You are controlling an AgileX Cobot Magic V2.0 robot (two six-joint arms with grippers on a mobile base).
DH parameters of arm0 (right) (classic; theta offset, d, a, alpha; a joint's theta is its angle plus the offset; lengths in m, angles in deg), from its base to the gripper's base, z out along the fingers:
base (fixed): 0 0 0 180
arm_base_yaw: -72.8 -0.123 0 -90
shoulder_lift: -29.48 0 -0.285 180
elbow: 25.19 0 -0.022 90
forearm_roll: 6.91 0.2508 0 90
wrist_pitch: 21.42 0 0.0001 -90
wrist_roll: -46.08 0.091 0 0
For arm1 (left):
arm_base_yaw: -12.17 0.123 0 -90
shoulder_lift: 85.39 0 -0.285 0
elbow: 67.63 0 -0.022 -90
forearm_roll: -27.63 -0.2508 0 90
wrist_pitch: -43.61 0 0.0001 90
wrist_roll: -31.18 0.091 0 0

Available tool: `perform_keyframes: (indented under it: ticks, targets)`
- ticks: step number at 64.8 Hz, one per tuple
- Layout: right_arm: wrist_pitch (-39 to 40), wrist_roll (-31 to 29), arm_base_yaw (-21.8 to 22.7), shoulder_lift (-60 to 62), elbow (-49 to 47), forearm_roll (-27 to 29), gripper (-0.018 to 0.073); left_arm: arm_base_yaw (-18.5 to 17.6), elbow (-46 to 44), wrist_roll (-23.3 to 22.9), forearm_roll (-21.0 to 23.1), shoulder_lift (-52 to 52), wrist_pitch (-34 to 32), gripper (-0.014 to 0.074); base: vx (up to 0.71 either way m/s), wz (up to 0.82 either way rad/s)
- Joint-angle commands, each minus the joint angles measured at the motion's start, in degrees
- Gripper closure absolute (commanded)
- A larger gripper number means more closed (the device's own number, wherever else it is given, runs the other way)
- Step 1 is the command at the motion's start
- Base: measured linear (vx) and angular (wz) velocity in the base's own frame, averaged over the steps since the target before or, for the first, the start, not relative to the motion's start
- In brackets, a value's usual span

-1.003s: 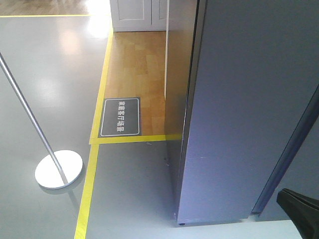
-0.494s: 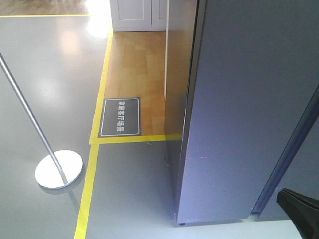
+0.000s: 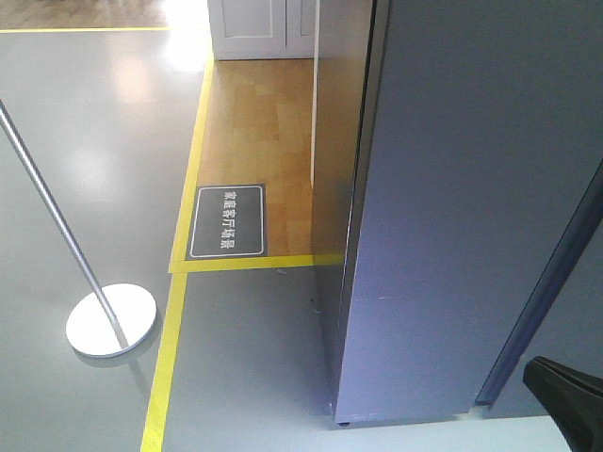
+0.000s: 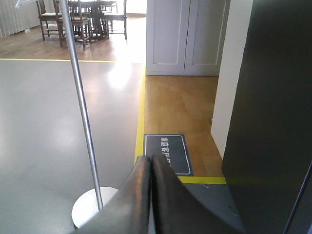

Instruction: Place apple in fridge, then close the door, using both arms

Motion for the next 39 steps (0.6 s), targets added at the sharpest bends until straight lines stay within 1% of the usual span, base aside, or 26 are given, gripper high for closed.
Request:
perform_keyframes:
  ticks: [1, 39]
  targets:
    - [0.98, -0.37, 0.16, -0.37, -1.44, 2.63, 0.0562, -0.20, -0.95, -0.57, 0.55, -0.87, -3.99, 0.0603, 0.00, 0.00]
    - [0.98, -0.37, 0.16, -0.37, -1.44, 2.63, 0.0562, -0.20, -0.95, -0.57, 0.55, -0.87, -3.99, 0.0603, 0.00, 0.00]
